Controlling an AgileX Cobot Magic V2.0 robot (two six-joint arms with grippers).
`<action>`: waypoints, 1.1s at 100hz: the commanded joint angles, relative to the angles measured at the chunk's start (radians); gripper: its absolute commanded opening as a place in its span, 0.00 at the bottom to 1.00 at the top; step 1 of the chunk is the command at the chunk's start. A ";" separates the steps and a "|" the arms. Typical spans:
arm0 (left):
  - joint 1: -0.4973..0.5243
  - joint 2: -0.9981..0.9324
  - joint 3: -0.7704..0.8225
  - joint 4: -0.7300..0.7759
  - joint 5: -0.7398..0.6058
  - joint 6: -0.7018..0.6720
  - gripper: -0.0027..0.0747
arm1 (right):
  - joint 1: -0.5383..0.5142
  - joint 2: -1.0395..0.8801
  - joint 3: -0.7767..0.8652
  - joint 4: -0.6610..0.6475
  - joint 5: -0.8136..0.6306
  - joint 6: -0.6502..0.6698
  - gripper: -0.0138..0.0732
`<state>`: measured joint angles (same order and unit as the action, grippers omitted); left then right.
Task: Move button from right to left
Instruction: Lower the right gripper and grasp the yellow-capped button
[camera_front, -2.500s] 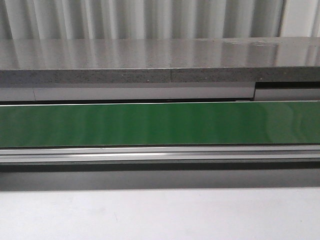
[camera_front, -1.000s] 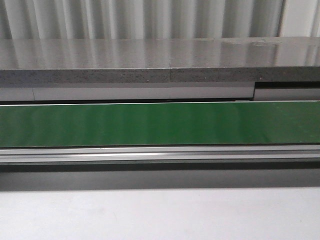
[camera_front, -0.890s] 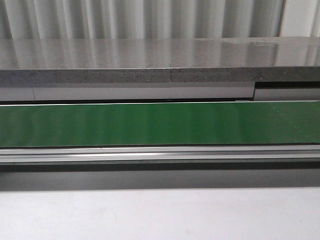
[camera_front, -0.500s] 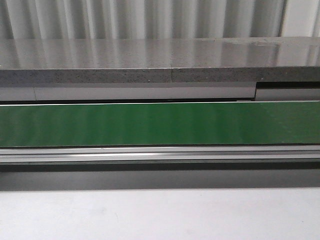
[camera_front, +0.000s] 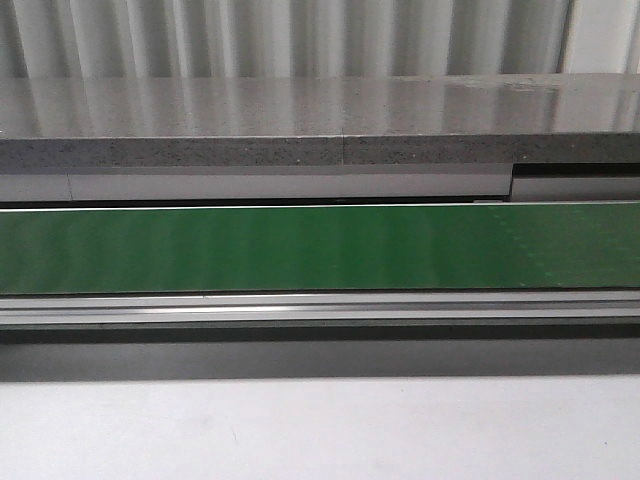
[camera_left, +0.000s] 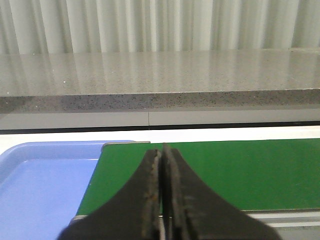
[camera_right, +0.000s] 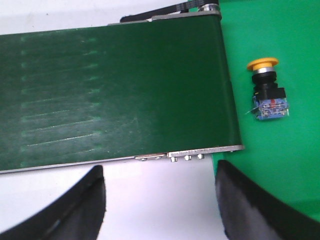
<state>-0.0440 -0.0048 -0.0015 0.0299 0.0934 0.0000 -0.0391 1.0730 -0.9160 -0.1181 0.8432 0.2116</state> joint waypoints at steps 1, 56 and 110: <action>0.005 -0.017 0.024 -0.007 -0.080 0.000 0.01 | -0.005 0.032 -0.066 -0.010 0.001 -0.002 0.77; 0.005 -0.017 0.024 -0.007 -0.080 0.000 0.01 | -0.388 0.281 -0.199 0.065 0.072 -0.002 0.77; 0.005 -0.017 0.024 -0.007 -0.080 0.000 0.01 | -0.468 0.643 -0.404 0.102 0.049 -0.312 0.77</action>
<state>-0.0440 -0.0048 -0.0015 0.0299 0.0934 0.0000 -0.5013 1.7139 -1.2569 -0.0221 0.9071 -0.0215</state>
